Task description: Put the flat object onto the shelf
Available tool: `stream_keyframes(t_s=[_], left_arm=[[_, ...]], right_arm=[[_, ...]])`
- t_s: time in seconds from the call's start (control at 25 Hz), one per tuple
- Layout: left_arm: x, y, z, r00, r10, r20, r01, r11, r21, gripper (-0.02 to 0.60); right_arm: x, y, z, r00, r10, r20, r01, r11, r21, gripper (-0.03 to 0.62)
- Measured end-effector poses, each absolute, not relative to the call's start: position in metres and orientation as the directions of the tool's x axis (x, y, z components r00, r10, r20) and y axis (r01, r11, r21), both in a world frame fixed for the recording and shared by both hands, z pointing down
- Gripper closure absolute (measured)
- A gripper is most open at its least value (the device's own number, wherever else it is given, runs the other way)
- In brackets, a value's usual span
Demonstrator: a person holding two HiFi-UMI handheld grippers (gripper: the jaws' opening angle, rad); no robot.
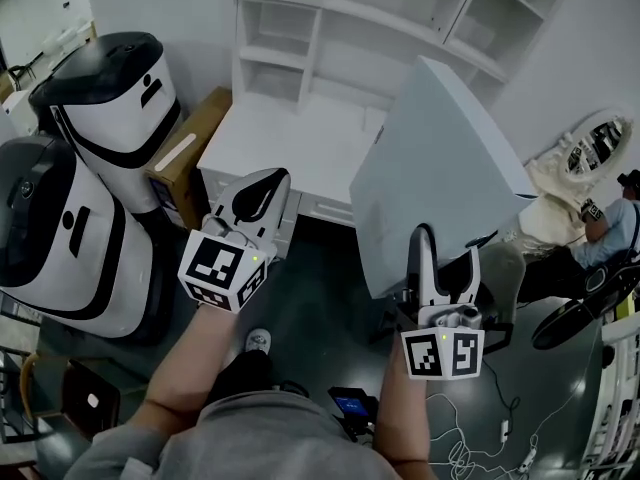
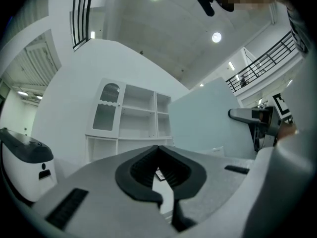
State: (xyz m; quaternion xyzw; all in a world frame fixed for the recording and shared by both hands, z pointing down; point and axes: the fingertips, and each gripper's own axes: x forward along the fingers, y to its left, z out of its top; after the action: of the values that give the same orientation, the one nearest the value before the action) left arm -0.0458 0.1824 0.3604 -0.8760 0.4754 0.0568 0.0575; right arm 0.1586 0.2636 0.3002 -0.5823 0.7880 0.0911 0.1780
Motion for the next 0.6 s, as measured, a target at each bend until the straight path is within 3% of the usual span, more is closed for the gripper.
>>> stream_keyframes(t_s=[0.6], left_arm=[[-0.069, 0.056, 0.354, 0.596, -0.783, -0.177, -0.799, -0.599, -0.040, 0.575]], right_arm=[[0.130, 0.152, 0.298, -0.197, -0.901, -0.386, -0.971, 0.233, -0.049, 0.276]])
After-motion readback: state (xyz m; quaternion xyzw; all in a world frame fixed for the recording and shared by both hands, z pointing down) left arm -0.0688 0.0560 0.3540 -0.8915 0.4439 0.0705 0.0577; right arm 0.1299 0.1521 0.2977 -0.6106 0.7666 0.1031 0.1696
